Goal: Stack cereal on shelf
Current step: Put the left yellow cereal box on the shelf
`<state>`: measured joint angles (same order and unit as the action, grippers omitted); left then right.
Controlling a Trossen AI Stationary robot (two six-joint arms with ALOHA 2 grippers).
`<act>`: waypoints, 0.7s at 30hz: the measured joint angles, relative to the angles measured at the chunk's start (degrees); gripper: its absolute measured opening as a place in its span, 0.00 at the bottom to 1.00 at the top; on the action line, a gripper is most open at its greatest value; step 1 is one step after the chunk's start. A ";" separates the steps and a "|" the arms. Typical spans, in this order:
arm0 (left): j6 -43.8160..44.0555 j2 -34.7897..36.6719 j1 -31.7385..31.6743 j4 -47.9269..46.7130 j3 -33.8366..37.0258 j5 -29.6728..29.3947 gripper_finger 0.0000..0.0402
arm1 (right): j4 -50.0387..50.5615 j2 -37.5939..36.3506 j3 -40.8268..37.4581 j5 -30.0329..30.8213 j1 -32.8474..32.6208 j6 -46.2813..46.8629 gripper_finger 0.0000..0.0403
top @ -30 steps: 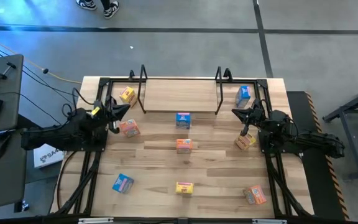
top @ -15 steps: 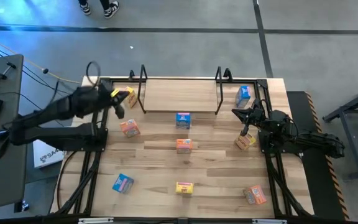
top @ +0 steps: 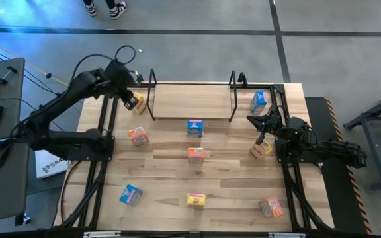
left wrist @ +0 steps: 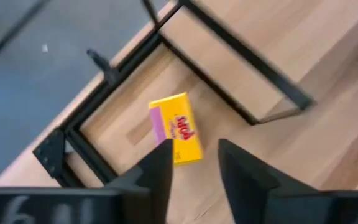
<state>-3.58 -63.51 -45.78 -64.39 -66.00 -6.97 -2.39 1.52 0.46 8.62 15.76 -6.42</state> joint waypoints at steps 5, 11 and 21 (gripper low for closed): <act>-0.13 -4.58 -6.94 -1.34 0.00 3.29 0.51 | 0.01 0.00 0.00 0.00 0.00 0.00 0.00; -0.63 -9.10 -10.46 -1.37 0.00 5.07 0.62 | 0.02 0.00 0.01 0.00 -0.01 0.00 0.00; -1.07 -15.15 -10.36 -1.76 0.02 5.26 0.66 | 0.00 0.01 -0.01 0.00 0.01 0.00 0.00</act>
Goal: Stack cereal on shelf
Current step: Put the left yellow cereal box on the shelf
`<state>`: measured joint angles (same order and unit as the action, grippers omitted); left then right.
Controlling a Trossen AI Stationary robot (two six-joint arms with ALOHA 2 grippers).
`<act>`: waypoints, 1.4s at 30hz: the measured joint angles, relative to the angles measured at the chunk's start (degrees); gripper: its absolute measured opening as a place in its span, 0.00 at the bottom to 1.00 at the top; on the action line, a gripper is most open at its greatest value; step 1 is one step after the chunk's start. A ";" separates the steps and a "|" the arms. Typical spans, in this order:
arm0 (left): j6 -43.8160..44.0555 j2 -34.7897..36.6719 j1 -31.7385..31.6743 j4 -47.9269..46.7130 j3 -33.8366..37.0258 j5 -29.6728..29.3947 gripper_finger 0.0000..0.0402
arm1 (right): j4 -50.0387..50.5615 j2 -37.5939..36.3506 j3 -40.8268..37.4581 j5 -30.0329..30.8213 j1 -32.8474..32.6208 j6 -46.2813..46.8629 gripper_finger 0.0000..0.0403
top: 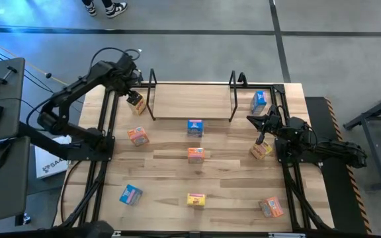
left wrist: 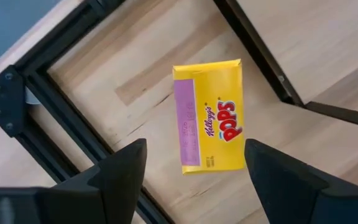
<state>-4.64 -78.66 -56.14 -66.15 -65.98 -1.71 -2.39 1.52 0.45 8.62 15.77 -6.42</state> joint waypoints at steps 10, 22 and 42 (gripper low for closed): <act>0.07 -1.57 0.04 3.11 3.56 0.34 0.66 | 0.02 0.02 -0.01 0.02 -0.02 0.00 0.00; -1.76 -1.18 0.09 3.68 3.85 -0.28 0.66 | 0.01 0.02 0.01 0.00 -0.02 0.00 0.00; -2.05 1.56 1.20 0.39 2.25 6.12 0.75 | 0.02 0.02 -0.01 0.00 -0.02 0.00 0.00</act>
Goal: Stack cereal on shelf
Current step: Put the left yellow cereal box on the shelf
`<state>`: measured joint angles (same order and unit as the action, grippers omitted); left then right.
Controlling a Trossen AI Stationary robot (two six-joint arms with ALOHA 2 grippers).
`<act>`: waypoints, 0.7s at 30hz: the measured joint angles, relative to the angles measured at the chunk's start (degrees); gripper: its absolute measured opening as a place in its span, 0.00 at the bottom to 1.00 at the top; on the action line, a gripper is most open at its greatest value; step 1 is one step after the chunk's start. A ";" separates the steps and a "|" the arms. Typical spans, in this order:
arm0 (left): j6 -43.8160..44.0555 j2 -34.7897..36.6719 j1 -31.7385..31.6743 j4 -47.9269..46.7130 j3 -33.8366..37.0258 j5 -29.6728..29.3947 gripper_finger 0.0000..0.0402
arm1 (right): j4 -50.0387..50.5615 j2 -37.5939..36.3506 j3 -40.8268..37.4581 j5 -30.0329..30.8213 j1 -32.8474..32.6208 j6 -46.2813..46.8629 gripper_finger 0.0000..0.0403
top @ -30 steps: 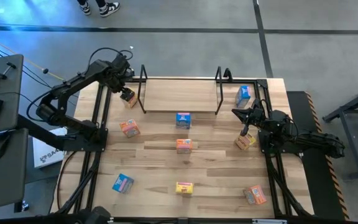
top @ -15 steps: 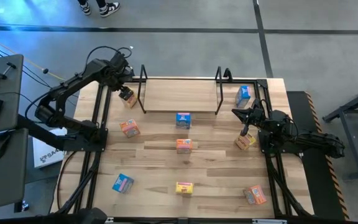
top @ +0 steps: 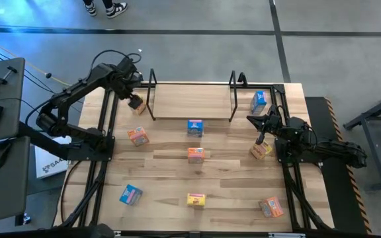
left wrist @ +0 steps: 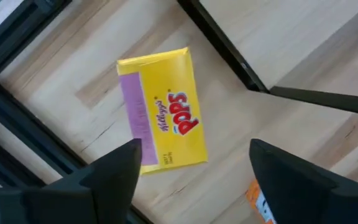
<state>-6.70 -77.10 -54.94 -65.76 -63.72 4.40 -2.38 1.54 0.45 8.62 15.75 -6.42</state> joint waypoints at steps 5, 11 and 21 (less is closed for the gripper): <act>3.45 0.02 0.01 0.33 1.16 -6.30 0.85 | -0.02 0.00 0.00 0.01 0.02 0.00 0.00; 2.95 0.03 -0.02 4.17 3.69 -6.90 0.86 | -0.01 0.00 0.02 0.00 0.01 0.00 0.00; 1.95 0.05 -0.31 7.24 4.11 -6.94 0.86 | -0.01 0.00 0.01 0.01 0.01 0.00 0.00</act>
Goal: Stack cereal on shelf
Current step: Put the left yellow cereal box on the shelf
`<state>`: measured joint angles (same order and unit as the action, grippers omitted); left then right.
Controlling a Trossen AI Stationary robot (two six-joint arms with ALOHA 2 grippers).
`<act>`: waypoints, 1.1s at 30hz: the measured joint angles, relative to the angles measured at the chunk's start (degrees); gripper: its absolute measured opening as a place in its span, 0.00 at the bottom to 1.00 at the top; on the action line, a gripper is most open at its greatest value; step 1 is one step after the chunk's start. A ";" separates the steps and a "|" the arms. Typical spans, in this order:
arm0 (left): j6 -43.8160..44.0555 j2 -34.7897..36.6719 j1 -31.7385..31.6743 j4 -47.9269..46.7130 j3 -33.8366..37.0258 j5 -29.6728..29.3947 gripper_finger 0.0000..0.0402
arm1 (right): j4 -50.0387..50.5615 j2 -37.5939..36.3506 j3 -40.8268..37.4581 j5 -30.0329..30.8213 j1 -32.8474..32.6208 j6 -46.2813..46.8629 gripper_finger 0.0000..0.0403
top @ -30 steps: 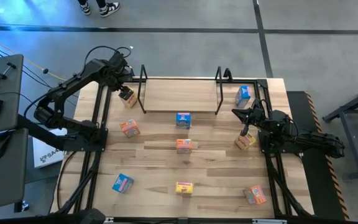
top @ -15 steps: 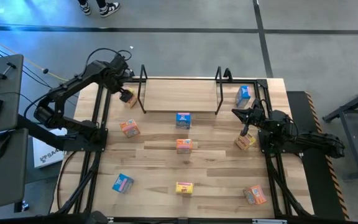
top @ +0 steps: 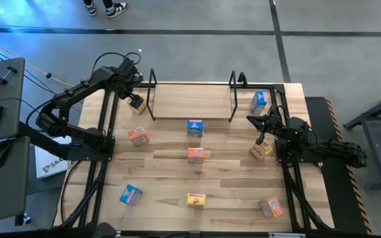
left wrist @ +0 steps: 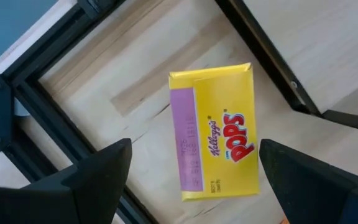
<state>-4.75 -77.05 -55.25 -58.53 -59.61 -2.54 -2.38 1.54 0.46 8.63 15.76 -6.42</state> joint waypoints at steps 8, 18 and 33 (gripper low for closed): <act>-0.05 -0.91 0.10 0.73 1.27 1.83 0.86 | -0.01 0.00 0.01 -0.01 0.01 0.00 0.00; -0.41 -1.49 0.14 3.85 5.73 1.85 0.73 | -0.01 0.00 -0.01 -0.01 0.01 0.00 0.00; -6.43 -0.63 0.14 -5.31 -2.17 -0.09 0.37 | -0.01 0.00 -0.01 -0.01 -0.01 0.00 0.00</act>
<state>-11.18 -77.68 -55.11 -63.84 -61.79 -2.62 -2.39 1.54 0.45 8.62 15.75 -6.42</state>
